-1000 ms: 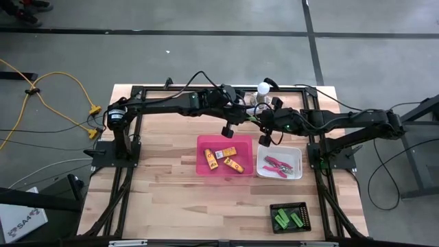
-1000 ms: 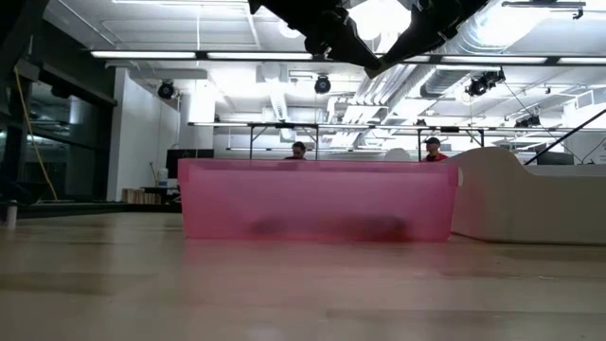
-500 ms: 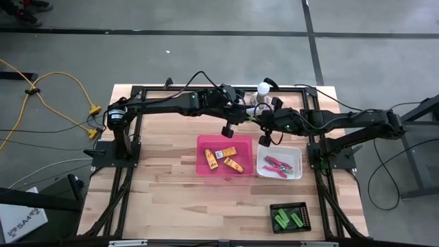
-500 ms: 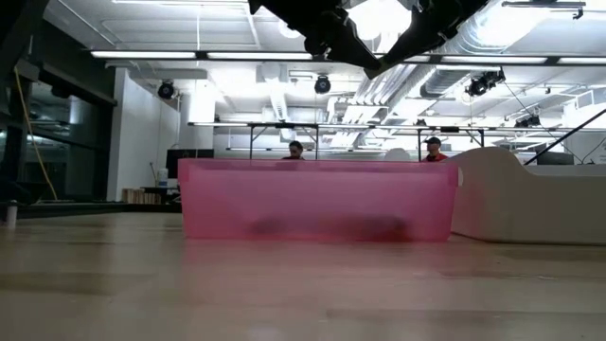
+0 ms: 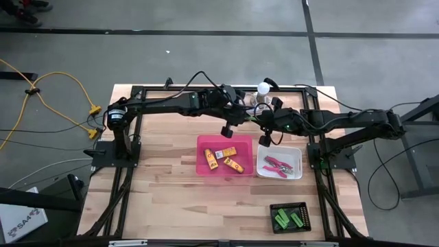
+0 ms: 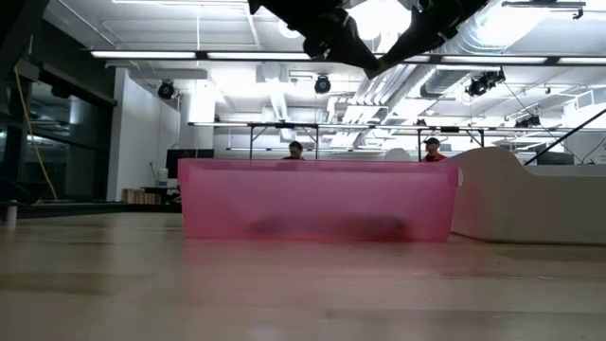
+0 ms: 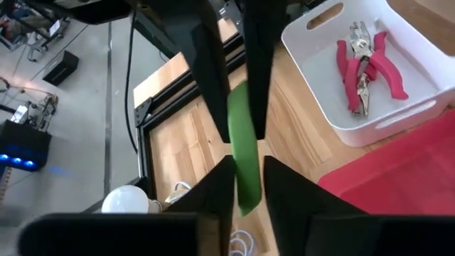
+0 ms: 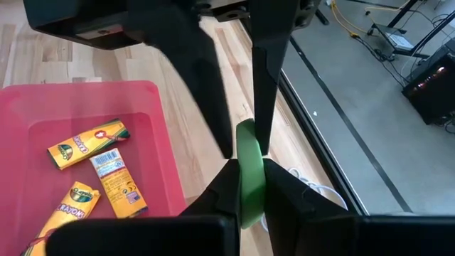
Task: Pick & Place School Supplies
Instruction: Put the green eraser into the black bin
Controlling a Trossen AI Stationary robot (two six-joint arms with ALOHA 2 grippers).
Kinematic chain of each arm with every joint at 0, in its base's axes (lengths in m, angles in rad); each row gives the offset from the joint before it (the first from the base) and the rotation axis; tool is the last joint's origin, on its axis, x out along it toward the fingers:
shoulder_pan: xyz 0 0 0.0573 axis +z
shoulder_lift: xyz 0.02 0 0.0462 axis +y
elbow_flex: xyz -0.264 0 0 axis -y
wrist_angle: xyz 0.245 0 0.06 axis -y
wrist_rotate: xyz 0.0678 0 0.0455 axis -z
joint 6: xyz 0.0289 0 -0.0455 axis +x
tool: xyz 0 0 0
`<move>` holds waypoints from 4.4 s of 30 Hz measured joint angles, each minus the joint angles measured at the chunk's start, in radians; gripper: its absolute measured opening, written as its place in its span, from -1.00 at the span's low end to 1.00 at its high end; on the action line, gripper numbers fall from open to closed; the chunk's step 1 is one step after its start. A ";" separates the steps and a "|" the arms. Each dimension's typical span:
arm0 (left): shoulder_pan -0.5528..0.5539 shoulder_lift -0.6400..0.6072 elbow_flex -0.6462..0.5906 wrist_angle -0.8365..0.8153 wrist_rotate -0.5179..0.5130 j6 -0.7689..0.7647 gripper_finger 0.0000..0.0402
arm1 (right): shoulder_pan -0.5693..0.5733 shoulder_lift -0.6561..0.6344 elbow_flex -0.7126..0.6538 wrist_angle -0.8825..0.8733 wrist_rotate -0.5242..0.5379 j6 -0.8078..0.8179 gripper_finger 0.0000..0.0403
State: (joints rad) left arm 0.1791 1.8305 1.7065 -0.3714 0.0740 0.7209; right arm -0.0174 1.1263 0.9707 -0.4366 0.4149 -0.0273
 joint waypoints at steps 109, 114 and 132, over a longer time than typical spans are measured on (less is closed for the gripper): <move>0.015 0.000 -0.001 -0.229 0.090 -0.175 -0.34 | 1.062 0.244 -0.354 0.261 -0.282 1.817 -0.64; 0.015 0.000 -0.001 -0.229 0.090 -0.175 -0.34 | 1.062 0.244 -0.354 0.261 -0.282 1.815 -0.55; 0.015 0.000 -0.001 -0.231 0.089 -0.175 -0.34 | 1.062 0.241 -0.354 0.242 -0.469 1.813 -0.50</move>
State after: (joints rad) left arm 0.1944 1.8305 1.7058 -0.6022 0.1635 0.5457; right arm 1.0443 1.3675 0.6170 -0.1942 -0.0538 1.7859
